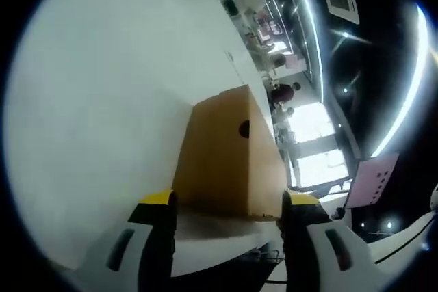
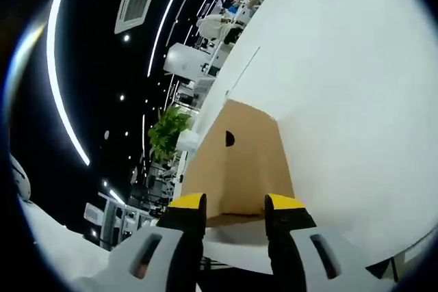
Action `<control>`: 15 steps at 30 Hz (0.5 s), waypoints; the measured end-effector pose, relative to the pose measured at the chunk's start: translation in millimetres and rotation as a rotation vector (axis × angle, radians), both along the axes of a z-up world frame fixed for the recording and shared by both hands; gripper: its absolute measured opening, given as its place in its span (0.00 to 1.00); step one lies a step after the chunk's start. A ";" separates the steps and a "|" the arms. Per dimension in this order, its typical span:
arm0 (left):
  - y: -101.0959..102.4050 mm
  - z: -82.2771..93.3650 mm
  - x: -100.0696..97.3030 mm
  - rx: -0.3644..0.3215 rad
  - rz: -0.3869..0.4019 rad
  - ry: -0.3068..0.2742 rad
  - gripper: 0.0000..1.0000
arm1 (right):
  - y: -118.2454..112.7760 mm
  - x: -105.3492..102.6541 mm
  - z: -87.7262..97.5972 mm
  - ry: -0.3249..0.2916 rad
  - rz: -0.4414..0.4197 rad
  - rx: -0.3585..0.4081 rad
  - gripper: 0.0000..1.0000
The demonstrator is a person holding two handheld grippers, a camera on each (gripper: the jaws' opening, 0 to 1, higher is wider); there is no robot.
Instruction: Operate the shoe box by opening the lid, removing the specified soft item, and placing it in the target area until the item is outside and the box remains undamaged.
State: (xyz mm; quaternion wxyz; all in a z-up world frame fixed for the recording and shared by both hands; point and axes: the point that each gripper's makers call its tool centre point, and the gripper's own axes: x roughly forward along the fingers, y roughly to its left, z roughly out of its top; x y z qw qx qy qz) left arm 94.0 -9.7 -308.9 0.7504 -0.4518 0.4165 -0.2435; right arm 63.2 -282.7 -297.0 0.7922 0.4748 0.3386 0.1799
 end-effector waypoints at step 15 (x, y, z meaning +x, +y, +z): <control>1.0 -8.8 -3.6 0.051 -0.046 0.017 0.47 | -0.7 2.1 -10.5 0.020 0.044 0.061 0.34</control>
